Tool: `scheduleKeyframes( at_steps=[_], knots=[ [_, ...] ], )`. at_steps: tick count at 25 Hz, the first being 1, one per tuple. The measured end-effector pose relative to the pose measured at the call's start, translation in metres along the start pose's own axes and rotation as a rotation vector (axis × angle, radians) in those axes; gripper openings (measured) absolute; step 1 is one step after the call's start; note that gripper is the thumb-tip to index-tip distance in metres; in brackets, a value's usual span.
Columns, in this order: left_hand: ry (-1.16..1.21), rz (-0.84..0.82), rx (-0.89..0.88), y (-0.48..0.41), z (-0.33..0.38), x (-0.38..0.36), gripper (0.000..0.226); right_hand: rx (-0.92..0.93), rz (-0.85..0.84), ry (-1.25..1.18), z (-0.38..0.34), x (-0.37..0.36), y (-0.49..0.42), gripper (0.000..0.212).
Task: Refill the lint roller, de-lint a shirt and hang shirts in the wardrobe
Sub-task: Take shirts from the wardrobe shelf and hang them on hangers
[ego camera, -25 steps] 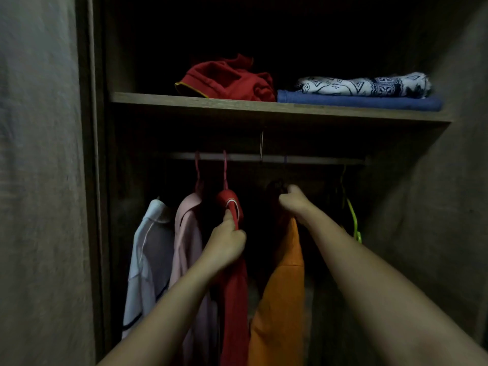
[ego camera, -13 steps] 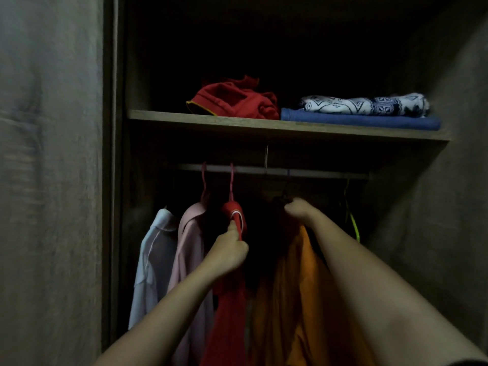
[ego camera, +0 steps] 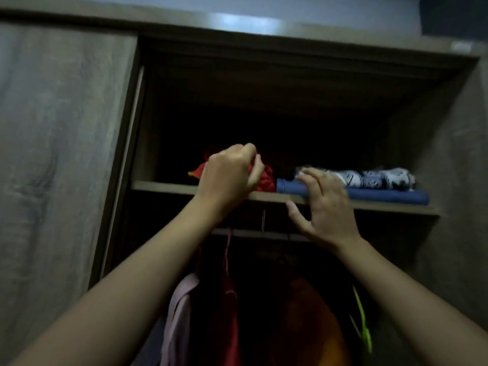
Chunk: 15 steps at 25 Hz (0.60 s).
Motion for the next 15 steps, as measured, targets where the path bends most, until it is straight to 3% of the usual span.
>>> scheduleKeyframes(
  at_steps=[1,3,6,11,13,15],
  knots=[
    [-0.045,-0.099,0.063,-0.016,-0.016,-0.018,0.031,-0.019,-0.141,0.027,0.014,-0.012,-0.008,0.067],
    [-0.193,-0.404,0.243,-0.027,-0.058,-0.060,0.063,0.023,-0.386,0.069,0.028,-0.035,-0.011,0.085],
    [-0.169,-0.801,0.539,0.000,-0.099,-0.098,0.105,0.071,-0.540,0.057,0.033,-0.053,-0.003,0.095],
    [-0.164,-0.839,0.478,-0.009,-0.088,-0.077,0.081,0.077,-0.575,0.036,0.032,-0.055,-0.003,0.099],
    [-0.102,-0.912,0.521,-0.015,-0.085,-0.059,0.086,0.075,-0.583,0.036,0.031,-0.055,-0.003,0.101],
    [-0.087,-0.920,0.547,-0.020,-0.081,-0.047,0.105,0.067,-0.583,0.025,0.030,-0.055,-0.003,0.104]
  ],
)
Point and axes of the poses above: each hand's wrist, its own y-axis away from the middle knuckle, its own x-axis out of the back of the hand, z = x × y, the point moved 10 cm from there along -y, towards the middle knuckle, and after that the axes turned 10 degrees about y, right-handed, at the moved point
